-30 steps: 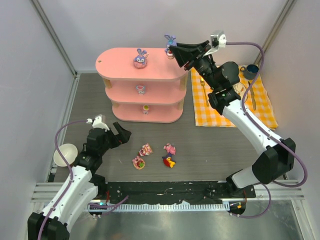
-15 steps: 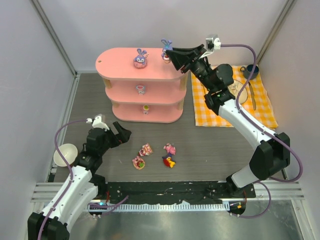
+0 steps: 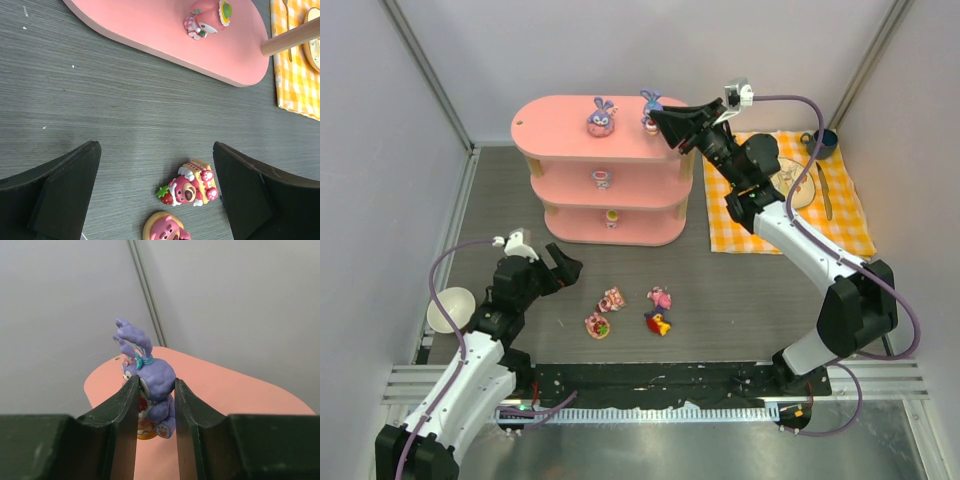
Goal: Place and organize the plastic toys onto the shelf
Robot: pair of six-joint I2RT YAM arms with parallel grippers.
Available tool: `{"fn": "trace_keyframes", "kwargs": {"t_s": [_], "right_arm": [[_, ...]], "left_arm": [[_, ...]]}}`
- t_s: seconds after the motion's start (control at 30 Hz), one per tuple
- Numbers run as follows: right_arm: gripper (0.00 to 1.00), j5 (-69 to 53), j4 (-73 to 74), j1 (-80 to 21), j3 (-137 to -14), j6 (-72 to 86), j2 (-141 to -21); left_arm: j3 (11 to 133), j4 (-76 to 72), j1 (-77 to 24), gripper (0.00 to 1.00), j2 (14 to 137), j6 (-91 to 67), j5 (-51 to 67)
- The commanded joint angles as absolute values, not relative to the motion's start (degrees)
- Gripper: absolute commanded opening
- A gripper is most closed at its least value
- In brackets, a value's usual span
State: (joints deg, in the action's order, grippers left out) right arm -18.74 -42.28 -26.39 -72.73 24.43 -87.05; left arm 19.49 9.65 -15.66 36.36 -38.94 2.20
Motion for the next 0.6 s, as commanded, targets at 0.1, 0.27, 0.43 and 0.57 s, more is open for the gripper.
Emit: {"fn": "trace_keyframes", "kwargs": {"t_s": [0.1, 0.27, 0.43, 0.57], "right_arm": [[0.01, -18.9, -46.05, -26.28, -73.13, 24.52, -87.71], [0.01, -18.9, -46.05, -26.37, -73.12, 24.52, -88.42], [0.01, -19.07, -45.62, -26.37, -73.3, 24.26, -88.68], [0.01, -19.6, -45.62, -26.28, -72.6, 23.73, -88.77]], "left_arm": [[19.95, 6.68, -15.82, 1.0, 36.12, -38.67, 2.55], [19.86, 6.59, -15.82, 1.0, 36.21, -38.67, 2.46], [19.78, 6.5, -15.82, 1.0, 36.39, -38.67, 2.55], [19.6, 6.5, -15.82, 1.0, 36.21, -38.67, 2.55]]}}
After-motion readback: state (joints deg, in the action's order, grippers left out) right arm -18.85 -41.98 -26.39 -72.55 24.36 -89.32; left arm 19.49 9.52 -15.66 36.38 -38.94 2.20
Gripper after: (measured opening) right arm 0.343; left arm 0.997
